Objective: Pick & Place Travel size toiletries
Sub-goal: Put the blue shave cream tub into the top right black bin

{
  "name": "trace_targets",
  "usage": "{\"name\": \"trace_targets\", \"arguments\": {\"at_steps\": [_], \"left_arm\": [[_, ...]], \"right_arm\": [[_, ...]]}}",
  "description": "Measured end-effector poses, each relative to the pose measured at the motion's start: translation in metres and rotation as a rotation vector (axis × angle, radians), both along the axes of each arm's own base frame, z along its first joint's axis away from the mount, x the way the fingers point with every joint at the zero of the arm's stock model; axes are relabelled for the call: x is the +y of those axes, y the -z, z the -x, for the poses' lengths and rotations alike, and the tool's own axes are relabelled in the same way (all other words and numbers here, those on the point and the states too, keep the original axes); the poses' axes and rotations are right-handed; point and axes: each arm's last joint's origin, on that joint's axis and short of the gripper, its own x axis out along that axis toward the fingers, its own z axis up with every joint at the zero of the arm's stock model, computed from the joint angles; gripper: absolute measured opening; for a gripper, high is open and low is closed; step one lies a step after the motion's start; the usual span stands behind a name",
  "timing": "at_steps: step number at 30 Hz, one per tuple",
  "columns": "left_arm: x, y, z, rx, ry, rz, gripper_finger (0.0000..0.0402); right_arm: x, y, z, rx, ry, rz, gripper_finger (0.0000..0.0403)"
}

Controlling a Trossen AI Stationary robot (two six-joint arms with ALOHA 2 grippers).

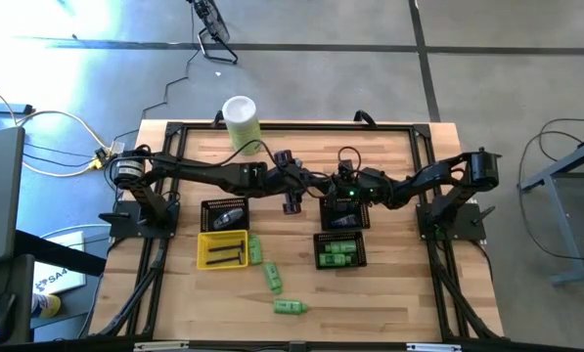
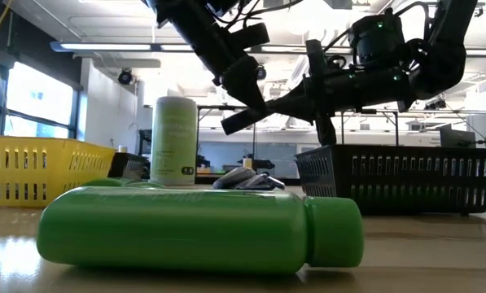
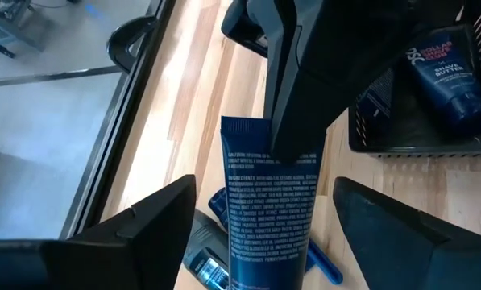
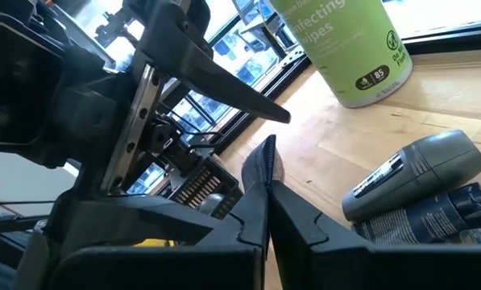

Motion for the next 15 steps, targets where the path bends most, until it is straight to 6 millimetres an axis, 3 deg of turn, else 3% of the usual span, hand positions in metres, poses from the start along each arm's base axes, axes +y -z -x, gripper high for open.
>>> {"name": "trace_targets", "arguments": {"at_steps": [15], "left_arm": [[-0.001,0.0017,-0.0002,-0.024,0.001,0.055,0.0287]], "right_arm": [[0.0002,-0.0002,0.0,0.004,0.008,0.026,0.0003]]}}
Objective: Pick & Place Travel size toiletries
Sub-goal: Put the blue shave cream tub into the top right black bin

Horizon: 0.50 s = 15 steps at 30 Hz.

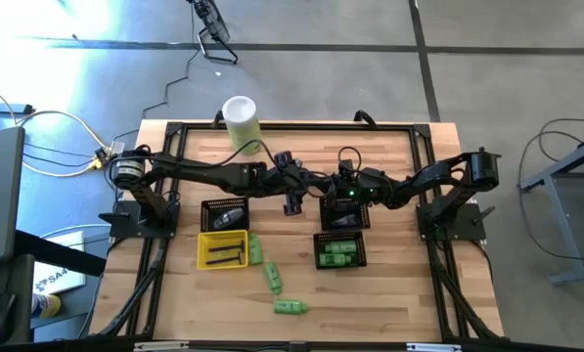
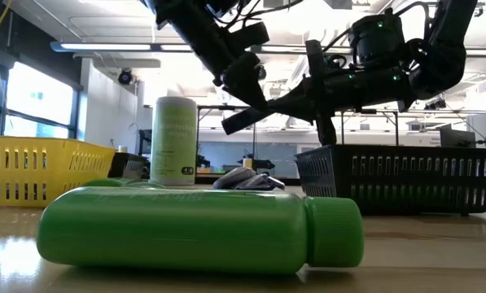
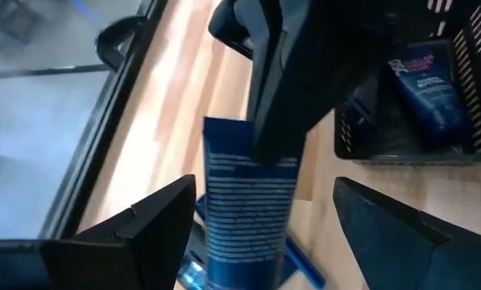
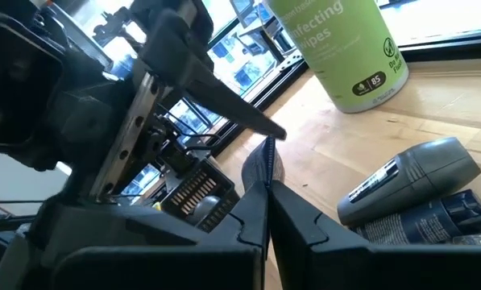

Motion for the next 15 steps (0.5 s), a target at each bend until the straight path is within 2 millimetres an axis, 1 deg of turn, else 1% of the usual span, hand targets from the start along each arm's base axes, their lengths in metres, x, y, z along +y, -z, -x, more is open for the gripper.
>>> {"name": "trace_targets", "arguments": {"at_steps": [4,6,11,15], "left_arm": [[-0.001,0.014,0.004,-0.007,-0.014,0.035,0.0287],[-0.001,0.016,0.008,-0.02,-0.008,0.041,0.0287],[-0.003,0.01,0.021,-0.099,0.033,0.067,0.0287],[-0.004,0.0,0.037,-0.175,0.044,0.058,0.0287]], "right_arm": [[0.0,0.0,0.0,0.004,0.003,0.001,0.0003],[0.0,0.0,0.0,0.005,0.003,0.011,0.0003],[0.0,0.0,0.0,0.002,0.0,0.023,0.0003],[0.0,0.001,0.0,0.012,0.006,0.024,0.0003]]}}
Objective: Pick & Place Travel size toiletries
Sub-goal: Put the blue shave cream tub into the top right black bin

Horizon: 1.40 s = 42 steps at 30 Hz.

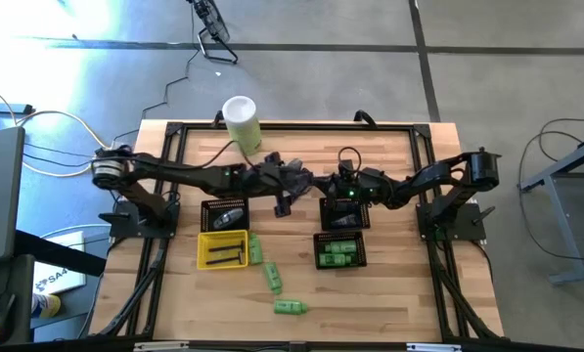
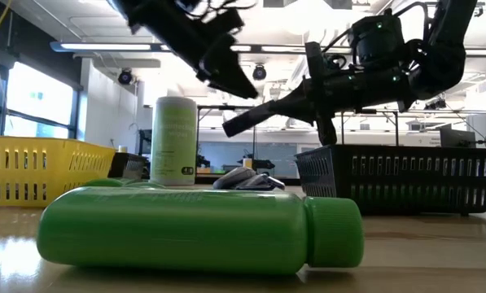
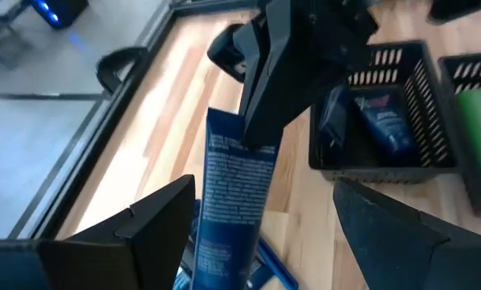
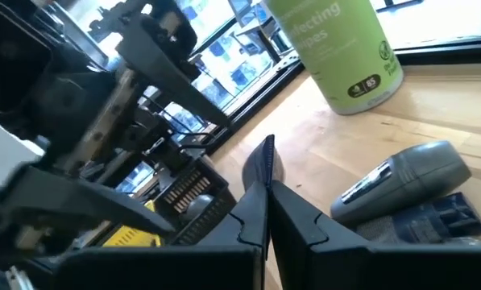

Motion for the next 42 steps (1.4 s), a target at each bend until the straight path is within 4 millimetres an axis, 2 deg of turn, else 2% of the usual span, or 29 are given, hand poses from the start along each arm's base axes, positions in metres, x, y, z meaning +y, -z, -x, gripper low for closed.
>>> {"name": "trace_targets", "arguments": {"at_steps": [14,21,27,35,42], "left_arm": [[-0.004,0.001,0.073,-0.191,-0.023,0.041,0.0287],[-0.006,-0.001,0.105,-0.254,-0.03,0.061,0.0287],[-0.007,0.003,0.128,-0.301,-0.043,0.092,0.0287],[-0.008,0.009,0.149,-0.339,-0.049,0.108,0.0287],[-0.008,0.008,0.152,-0.353,-0.049,0.112,0.0287]], "right_arm": [[0.005,-0.003,-0.001,0.003,-0.032,0.072,0.0003],[0.014,-0.012,0.002,0.003,-0.059,0.124,0.0003],[0.023,-0.023,0.009,0.076,-0.032,0.162,0.0003],[0.042,-0.039,0.029,0.203,-0.023,0.185,0.0003],[0.06,-0.06,0.054,0.218,-0.039,0.176,0.0003]]}}
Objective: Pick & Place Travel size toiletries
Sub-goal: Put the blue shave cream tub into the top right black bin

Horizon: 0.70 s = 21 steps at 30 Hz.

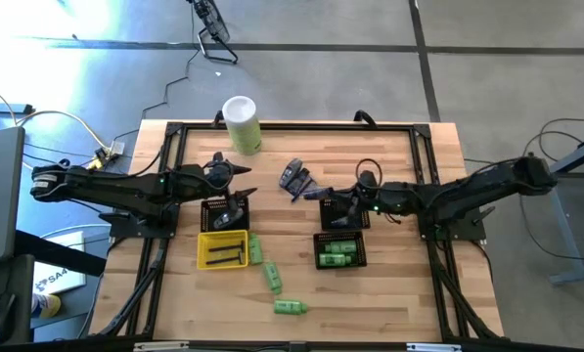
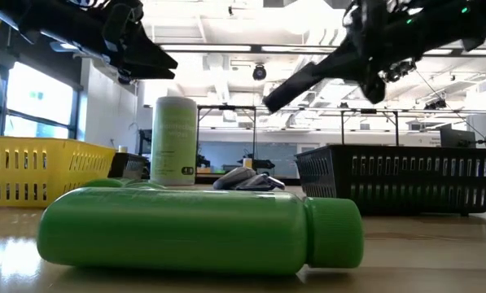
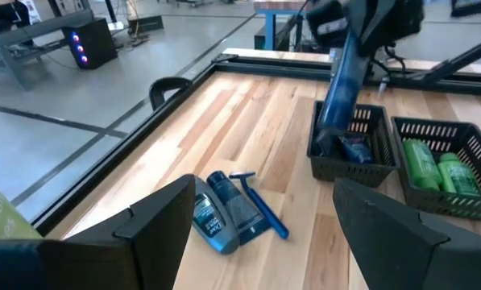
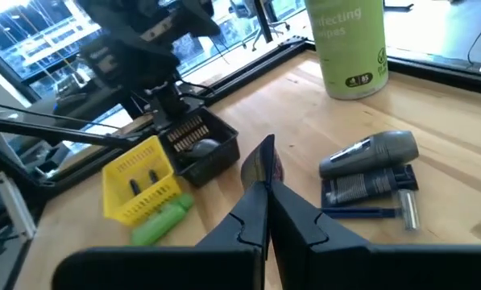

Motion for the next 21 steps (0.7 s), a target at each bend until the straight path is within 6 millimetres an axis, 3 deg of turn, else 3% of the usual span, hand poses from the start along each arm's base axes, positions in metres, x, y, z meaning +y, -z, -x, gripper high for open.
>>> {"name": "trace_targets", "arguments": {"at_steps": [6,15,21], "left_arm": [[0.0,0.004,0.001,0.036,-0.004,0.022,0.0287],[0.0,0.005,0.001,0.047,-0.004,0.022,0.0287],[0.0,0.005,0.001,0.048,-0.004,0.021,0.0287]], "right_arm": [[0.012,-0.008,0.022,0.059,-0.029,-0.014,0.0003],[0.019,0.003,0.047,0.238,0.01,-0.092,0.0003],[0.018,0.011,0.052,0.306,0.061,-0.182,0.0003]]}}
